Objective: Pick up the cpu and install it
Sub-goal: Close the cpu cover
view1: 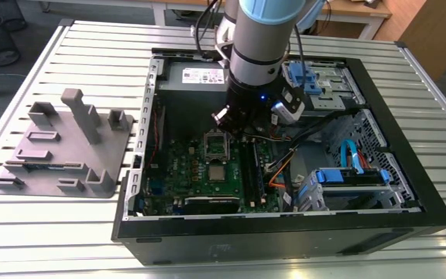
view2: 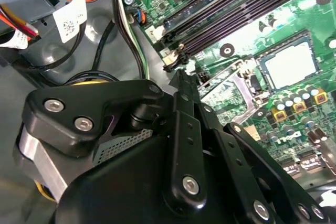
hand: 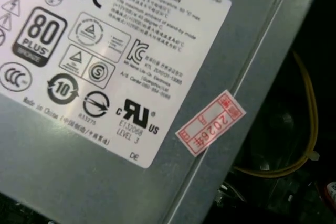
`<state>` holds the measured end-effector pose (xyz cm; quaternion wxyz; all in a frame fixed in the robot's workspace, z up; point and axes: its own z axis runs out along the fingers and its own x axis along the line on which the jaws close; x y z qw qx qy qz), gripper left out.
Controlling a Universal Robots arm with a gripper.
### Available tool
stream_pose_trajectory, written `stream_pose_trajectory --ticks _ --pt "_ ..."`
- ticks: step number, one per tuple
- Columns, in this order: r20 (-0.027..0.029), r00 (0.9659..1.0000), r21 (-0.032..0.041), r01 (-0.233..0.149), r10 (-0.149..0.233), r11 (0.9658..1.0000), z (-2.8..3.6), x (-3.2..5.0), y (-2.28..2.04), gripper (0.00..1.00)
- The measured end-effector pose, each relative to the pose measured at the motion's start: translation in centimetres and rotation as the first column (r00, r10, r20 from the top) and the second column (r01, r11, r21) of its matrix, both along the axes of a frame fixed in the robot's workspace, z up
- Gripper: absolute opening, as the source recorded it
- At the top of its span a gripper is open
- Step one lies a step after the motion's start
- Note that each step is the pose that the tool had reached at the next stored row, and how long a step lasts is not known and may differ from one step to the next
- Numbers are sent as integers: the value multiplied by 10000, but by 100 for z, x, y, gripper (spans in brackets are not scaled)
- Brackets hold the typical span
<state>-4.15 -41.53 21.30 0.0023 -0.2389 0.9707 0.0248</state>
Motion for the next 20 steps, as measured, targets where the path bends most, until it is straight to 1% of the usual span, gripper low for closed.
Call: stream_pose_trajectory --ticks 3,7,15,18,20 --pt "0 10000 4 -33 33 10000 -28 0 23 11" --pt "-1 9999 6 -146 146 9999 -56 -3 42 11" --pt "-1 9988 5 -499 499 9988 -84 -37 50 11" --pt "2 9978 5 -664 664 9978 -85 -47 50 11" --pt "14 9967 2 -811 811 9967 -85 -56 51 11"
